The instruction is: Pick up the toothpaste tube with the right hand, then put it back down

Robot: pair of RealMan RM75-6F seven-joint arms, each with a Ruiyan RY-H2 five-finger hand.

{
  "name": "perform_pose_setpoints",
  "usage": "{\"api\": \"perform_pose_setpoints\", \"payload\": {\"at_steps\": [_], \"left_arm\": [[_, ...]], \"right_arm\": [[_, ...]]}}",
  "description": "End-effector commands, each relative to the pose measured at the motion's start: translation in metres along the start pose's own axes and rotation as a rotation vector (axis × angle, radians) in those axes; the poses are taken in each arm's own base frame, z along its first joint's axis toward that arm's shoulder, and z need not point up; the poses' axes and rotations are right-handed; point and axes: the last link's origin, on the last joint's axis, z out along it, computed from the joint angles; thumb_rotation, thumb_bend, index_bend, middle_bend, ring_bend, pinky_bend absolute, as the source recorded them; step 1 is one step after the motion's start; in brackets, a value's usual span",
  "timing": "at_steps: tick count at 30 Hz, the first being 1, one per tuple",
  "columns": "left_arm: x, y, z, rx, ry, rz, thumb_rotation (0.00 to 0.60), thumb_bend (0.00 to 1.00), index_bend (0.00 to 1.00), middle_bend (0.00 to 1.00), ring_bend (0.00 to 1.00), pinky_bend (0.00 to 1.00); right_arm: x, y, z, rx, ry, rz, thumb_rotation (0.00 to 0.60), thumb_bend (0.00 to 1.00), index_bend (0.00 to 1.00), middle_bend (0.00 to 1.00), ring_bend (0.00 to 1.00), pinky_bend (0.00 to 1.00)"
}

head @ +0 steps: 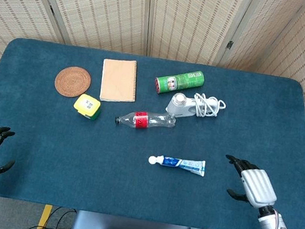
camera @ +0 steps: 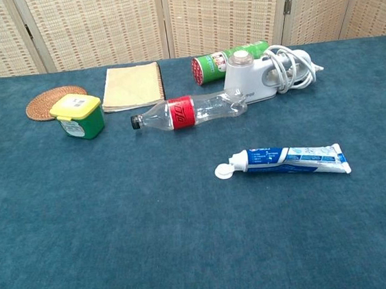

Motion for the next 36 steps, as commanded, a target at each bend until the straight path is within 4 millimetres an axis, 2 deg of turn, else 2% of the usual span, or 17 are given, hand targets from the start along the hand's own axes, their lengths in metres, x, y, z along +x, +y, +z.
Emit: {"api": "perform_pose_setpoints", "payload": {"at_steps": [1, 9, 16, 21, 28, 36], "left_arm": [[0.0, 0.0, -0.001, -0.002, 0.002, -0.001, 0.6, 0.22, 0.26, 0.22, 0.19, 0.24], [0.001, -0.002, -0.003, 0.002, 0.003, -0.003, 0.6, 0.22, 0.26, 0.22, 0.19, 0.24], [0.001, -0.003, -0.004, 0.004, 0.001, -0.005, 0.6, 0.22, 0.26, 0.22, 0.19, 0.24], [0.002, -0.005, -0.004, 0.007, 0.002, -0.007, 0.6, 0.22, 0.26, 0.22, 0.19, 0.24], [0.0, -0.007, -0.005, 0.012, -0.004, -0.006, 0.6, 0.22, 0.27, 0.22, 0.19, 0.24], [-0.002, -0.009, -0.005, 0.013, -0.006, -0.008, 0.6, 0.22, 0.27, 0.22, 0.19, 0.24]], "right_arm": [[-0.005, -0.016, 0.027, 0.046, -0.032, 0.001, 0.6, 0.14, 0.13, 0.33, 0.25, 0.36], [-0.02, -0.044, 0.074, 0.117, -0.113, -0.035, 0.6, 0.23, 0.19, 0.38, 0.25, 0.36], [-0.035, -0.064, 0.109, 0.146, -0.163, -0.068, 0.6, 0.23, 0.22, 0.39, 0.25, 0.36], [-0.046, -0.077, 0.121, 0.168, -0.185, -0.091, 0.6, 0.18, 0.26, 0.39, 0.25, 0.36], [-0.055, -0.087, 0.131, 0.17, -0.191, -0.107, 0.6, 0.25, 0.31, 0.4, 0.25, 0.39], [-0.061, -0.094, 0.141, 0.173, -0.185, -0.146, 0.6, 0.26, 0.35, 0.44, 0.3, 0.41]]}}
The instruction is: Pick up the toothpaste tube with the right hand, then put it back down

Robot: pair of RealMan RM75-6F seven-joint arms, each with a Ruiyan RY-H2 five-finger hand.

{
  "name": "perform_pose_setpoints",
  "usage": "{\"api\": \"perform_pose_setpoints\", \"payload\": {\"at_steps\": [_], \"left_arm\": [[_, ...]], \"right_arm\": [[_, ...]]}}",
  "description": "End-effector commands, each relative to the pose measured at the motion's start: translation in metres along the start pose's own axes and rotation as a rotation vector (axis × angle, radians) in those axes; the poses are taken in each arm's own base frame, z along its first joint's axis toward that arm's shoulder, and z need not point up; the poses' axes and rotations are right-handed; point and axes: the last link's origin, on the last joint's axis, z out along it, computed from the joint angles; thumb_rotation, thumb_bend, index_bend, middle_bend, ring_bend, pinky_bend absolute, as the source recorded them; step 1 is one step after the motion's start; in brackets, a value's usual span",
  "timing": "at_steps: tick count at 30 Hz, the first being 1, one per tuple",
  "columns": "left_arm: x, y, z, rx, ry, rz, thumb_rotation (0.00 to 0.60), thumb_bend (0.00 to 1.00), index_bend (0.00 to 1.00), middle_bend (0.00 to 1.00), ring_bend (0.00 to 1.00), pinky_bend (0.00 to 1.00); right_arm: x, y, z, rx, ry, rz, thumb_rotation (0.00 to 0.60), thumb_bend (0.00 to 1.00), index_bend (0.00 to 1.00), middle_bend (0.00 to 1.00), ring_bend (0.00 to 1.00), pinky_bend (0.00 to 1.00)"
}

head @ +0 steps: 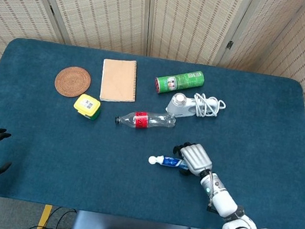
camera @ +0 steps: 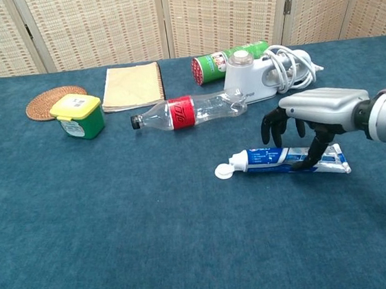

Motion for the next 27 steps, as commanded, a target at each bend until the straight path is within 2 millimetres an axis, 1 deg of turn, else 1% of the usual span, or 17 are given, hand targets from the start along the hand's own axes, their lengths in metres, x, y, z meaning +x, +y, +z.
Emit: {"api": "perform_pose_setpoints", "payload": {"at_steps": [1, 9, 13, 15, 21, 24, 27], "left_arm": [[0.0, 0.0, 0.0, 0.001, -0.001, -0.001, 0.6, 0.22, 0.27, 0.22, 0.19, 0.24], [-0.003, -0.003, -0.001, 0.007, -0.007, -0.003, 0.6, 0.22, 0.27, 0.22, 0.19, 0.24], [-0.005, -0.003, -0.001, 0.005, -0.011, -0.005, 0.6, 0.22, 0.27, 0.22, 0.19, 0.24], [-0.006, -0.003, -0.001, 0.004, -0.013, -0.006, 0.6, 0.22, 0.27, 0.22, 0.19, 0.24], [-0.007, -0.003, 0.001, -0.001, -0.013, -0.006, 0.6, 0.22, 0.27, 0.22, 0.19, 0.24], [-0.006, -0.002, 0.006, -0.012, -0.01, -0.014, 0.6, 0.22, 0.27, 0.22, 0.19, 0.24], [-0.005, 0.002, 0.014, -0.028, -0.009, -0.049, 0.6, 0.22, 0.27, 0.22, 0.19, 0.24]], "right_arm": [[-0.001, -0.001, 0.003, -0.004, 0.001, -0.009, 0.6, 0.26, 0.35, 0.44, 0.3, 0.42], [-0.005, -0.004, 0.005, -0.013, 0.011, -0.027, 0.6, 0.27, 0.4, 0.48, 0.35, 0.46], [-0.007, -0.005, 0.005, -0.015, 0.014, -0.038, 0.6, 0.29, 0.46, 0.52, 0.4, 0.53], [-0.009, -0.006, 0.006, -0.012, 0.008, -0.046, 0.6, 0.3, 0.47, 0.53, 0.42, 0.55], [-0.008, -0.008, 0.008, -0.004, 0.018, -0.044, 0.6, 0.42, 0.54, 0.57, 0.48, 0.63], [-0.004, -0.005, 0.007, -0.006, 0.035, -0.03, 0.6, 0.48, 0.58, 0.6, 0.52, 0.68], [0.002, -0.005, 0.005, 0.001, 0.055, 0.002, 0.6, 0.52, 0.61, 0.62, 0.55, 0.71]]}}
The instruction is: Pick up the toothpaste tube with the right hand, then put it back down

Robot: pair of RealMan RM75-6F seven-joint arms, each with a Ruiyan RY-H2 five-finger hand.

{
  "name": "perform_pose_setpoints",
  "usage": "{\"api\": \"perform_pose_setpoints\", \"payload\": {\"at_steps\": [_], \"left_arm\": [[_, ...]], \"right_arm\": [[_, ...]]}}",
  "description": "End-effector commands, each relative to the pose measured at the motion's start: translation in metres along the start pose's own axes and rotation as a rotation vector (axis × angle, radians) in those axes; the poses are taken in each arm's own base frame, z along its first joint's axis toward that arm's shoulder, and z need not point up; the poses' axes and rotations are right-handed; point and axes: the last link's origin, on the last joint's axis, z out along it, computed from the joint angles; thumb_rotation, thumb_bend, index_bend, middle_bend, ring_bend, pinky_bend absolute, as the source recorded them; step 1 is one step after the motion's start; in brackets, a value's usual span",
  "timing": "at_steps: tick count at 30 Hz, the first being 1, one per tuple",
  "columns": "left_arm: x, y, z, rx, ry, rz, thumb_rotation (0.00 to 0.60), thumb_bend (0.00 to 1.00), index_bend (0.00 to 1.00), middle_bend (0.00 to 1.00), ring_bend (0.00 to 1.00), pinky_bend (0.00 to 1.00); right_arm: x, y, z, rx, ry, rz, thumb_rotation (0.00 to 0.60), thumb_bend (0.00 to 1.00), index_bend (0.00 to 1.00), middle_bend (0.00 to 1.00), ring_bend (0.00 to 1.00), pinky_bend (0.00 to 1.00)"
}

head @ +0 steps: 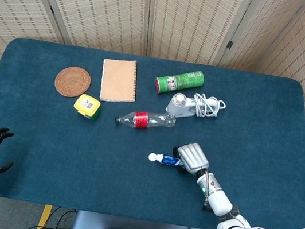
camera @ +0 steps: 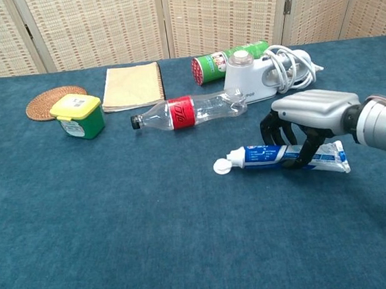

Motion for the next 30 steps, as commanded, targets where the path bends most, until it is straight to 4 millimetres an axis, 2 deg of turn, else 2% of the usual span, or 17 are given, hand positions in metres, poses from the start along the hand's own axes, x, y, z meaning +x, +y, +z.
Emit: {"api": "perform_pose_setpoints", "payload": {"at_steps": [1, 6, 13, 14, 15, 16, 19, 22, 30], "left_arm": [[0.001, 0.005, 0.009, -0.017, -0.001, -0.038, 0.6, 0.22, 0.27, 0.22, 0.19, 0.24], [0.006, 0.019, 0.031, -0.036, -0.032, -0.175, 0.6, 0.22, 0.27, 0.22, 0.19, 0.24], [0.014, 0.046, 0.067, -0.077, -0.047, -0.454, 0.6, 0.22, 0.25, 0.22, 0.19, 0.24], [0.015, 0.05, 0.071, -0.085, -0.049, -0.487, 0.584, 0.22, 0.24, 0.22, 0.19, 0.24], [0.015, 0.054, 0.074, -0.091, -0.054, -0.523, 0.528, 0.22, 0.24, 0.22, 0.19, 0.24], [0.015, 0.058, 0.077, -0.098, -0.065, -0.565, 0.437, 0.22, 0.23, 0.22, 0.19, 0.24], [0.017, 0.074, 0.086, -0.125, -0.105, -0.719, 0.262, 0.18, 0.21, 0.21, 0.19, 0.24], [0.02, 0.087, 0.092, -0.15, -0.133, -0.818, 0.221, 0.15, 0.21, 0.21, 0.19, 0.24], [0.018, 0.124, 0.102, -0.216, -0.202, -1.001, 0.216, 0.13, 0.19, 0.2, 0.18, 0.24]], "right_arm": [[0.006, 0.0, -0.002, 0.01, 0.025, 0.041, 0.6, 0.53, 0.62, 0.63, 0.56, 0.72], [0.021, -0.006, -0.008, 0.064, 0.082, 0.145, 0.6, 0.61, 0.64, 0.65, 0.58, 0.74], [0.031, -0.027, -0.013, 0.194, 0.145, 0.276, 0.6, 0.65, 0.65, 0.66, 0.59, 0.75], [0.032, -0.03, -0.013, 0.209, 0.153, 0.295, 0.6, 0.65, 0.65, 0.66, 0.59, 0.75], [0.033, -0.033, -0.013, 0.224, 0.158, 0.314, 0.6, 0.66, 0.65, 0.66, 0.6, 0.75], [0.033, -0.036, -0.012, 0.239, 0.162, 0.332, 0.6, 0.66, 0.65, 0.66, 0.6, 0.75], [0.036, -0.048, -0.009, 0.293, 0.185, 0.363, 0.6, 0.66, 0.66, 0.66, 0.6, 0.75], [0.037, -0.059, -0.005, 0.33, 0.195, 0.387, 0.6, 0.66, 0.66, 0.66, 0.6, 0.75], [0.041, -0.09, 0.006, 0.424, 0.254, 0.464, 0.6, 0.66, 0.66, 0.66, 0.6, 0.75]]}}
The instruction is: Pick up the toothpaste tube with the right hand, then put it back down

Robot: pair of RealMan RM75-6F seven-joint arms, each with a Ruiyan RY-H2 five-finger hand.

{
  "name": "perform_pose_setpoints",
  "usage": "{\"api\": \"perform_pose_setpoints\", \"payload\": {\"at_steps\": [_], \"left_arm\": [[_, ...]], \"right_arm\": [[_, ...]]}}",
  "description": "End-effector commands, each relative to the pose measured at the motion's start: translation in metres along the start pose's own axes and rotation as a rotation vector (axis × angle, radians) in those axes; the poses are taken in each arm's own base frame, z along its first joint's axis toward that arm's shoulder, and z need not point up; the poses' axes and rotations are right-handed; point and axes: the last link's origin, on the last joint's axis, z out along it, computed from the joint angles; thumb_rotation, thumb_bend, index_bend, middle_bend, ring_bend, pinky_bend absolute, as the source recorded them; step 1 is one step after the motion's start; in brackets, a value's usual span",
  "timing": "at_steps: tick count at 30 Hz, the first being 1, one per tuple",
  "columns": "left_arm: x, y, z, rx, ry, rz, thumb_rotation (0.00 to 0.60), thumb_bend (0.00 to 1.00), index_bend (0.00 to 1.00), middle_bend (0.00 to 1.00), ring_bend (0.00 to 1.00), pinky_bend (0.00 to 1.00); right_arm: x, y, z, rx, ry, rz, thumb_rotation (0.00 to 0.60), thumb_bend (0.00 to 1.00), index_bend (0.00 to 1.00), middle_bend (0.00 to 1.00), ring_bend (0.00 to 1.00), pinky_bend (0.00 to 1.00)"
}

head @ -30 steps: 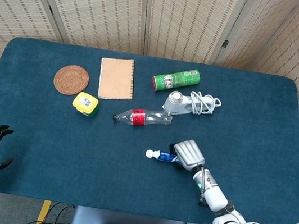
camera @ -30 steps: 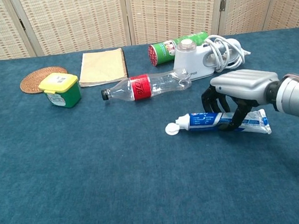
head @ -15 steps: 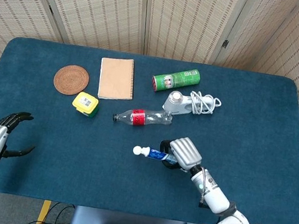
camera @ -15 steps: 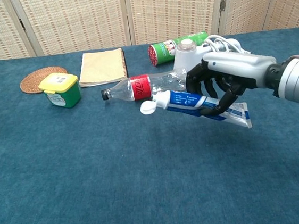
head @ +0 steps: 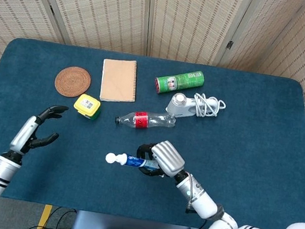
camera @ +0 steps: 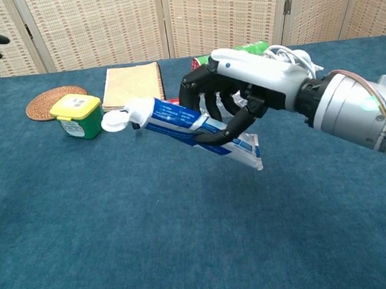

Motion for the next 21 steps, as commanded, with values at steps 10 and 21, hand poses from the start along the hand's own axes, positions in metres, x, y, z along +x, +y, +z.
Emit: {"api": "perform_pose_setpoints", "payload": {"at_steps": [10, 21], "left_arm": [[-0.044, 0.016, 0.021, -0.015, -0.09, -0.156, 0.097, 0.08, 0.06, 0.14, 0.1, 0.23], [-0.068, 0.025, 0.032, -0.038, -0.034, -0.262, 0.056, 0.08, 0.0, 0.03, 0.01, 0.19]], "right_arm": [[-0.02, -0.021, 0.027, 0.082, 0.051, 0.139, 0.6, 0.65, 0.66, 0.66, 0.6, 0.75], [-0.028, -0.035, 0.046, 0.097, 0.119, 0.215, 0.6, 0.65, 0.66, 0.66, 0.6, 0.75]]}}
